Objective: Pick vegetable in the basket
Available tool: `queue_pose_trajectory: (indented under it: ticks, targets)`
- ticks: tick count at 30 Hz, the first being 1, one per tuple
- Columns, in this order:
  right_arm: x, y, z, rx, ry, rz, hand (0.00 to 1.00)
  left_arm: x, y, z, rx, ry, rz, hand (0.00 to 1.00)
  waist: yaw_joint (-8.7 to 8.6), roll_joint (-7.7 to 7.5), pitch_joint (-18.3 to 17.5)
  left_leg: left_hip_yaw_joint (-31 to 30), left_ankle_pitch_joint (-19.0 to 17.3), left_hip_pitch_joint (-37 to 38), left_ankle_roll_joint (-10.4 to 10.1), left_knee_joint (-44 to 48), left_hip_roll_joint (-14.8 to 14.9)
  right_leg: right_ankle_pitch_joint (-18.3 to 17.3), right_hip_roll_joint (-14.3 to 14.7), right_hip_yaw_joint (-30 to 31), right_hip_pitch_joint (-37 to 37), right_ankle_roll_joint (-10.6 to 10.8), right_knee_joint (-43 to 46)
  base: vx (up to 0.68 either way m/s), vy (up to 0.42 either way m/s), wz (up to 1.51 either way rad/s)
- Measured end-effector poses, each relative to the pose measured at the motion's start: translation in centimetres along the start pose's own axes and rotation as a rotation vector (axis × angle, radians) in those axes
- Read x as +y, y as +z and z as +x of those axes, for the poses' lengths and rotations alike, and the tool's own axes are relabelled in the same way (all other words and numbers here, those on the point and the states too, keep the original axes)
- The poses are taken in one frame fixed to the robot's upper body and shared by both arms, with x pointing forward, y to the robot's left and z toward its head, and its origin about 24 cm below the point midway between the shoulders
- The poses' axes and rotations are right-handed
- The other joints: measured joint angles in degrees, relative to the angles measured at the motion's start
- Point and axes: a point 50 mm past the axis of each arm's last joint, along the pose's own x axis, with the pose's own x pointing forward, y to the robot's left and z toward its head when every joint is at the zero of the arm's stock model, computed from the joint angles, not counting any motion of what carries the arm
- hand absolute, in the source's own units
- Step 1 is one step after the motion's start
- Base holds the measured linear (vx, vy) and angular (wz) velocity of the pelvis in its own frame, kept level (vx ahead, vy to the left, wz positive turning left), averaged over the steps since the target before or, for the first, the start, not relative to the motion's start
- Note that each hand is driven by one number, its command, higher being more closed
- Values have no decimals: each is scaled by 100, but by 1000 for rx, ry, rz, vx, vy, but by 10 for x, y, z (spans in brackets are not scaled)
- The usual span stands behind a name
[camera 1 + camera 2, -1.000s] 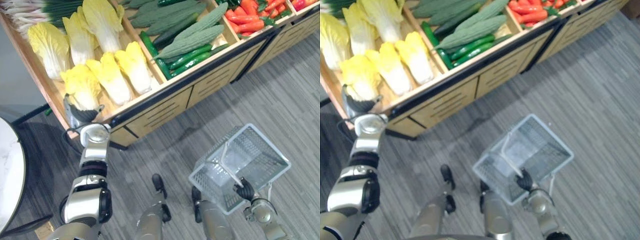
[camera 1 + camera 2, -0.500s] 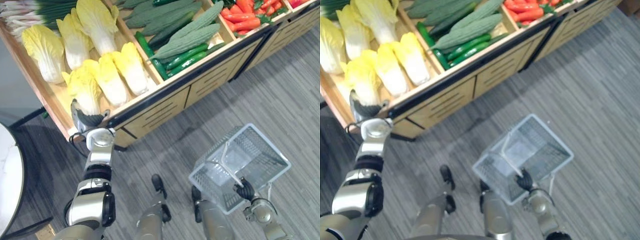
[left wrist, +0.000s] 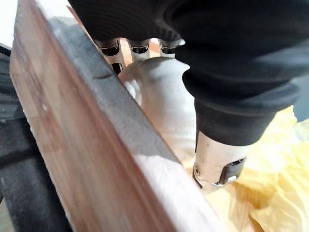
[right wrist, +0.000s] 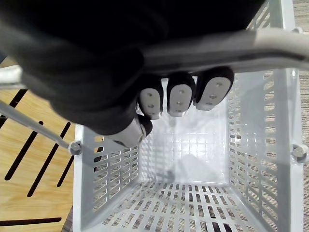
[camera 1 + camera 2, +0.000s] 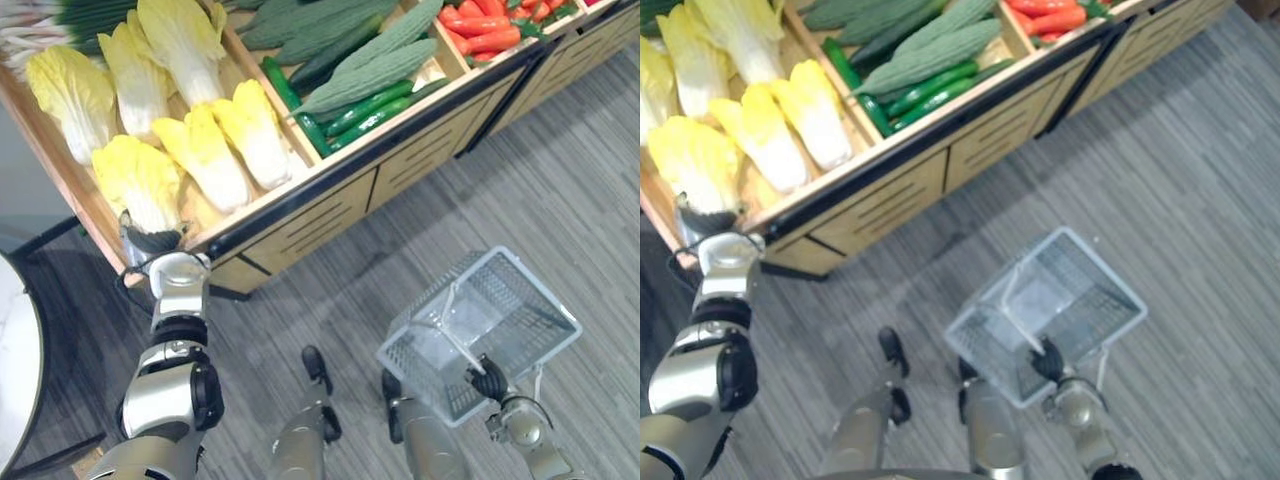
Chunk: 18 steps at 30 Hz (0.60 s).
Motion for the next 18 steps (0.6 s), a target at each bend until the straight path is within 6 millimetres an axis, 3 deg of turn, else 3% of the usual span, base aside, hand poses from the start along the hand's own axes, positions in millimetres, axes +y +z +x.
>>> queue_pose_trajectory:
  ticks: [13, 18]
  targets:
    - [7, 2, -1, -13, 33, -13, 100, -1, 0, 2, 49, -4, -44, 100, -12, -4, -3, 38, 21, -2, 29, 1, 5, 3, -4, 19, -10, -1, 2, 45, -34, -1]
    - [12, -5, -3, 20, 51, -14, 100, -18, 4, -18, 97, 38, -303, 100, -28, -12, -13, -191, 68, 180, 86, 17, -31, 3, -30, -119, 296, -1, -109, 58, -41, 13]
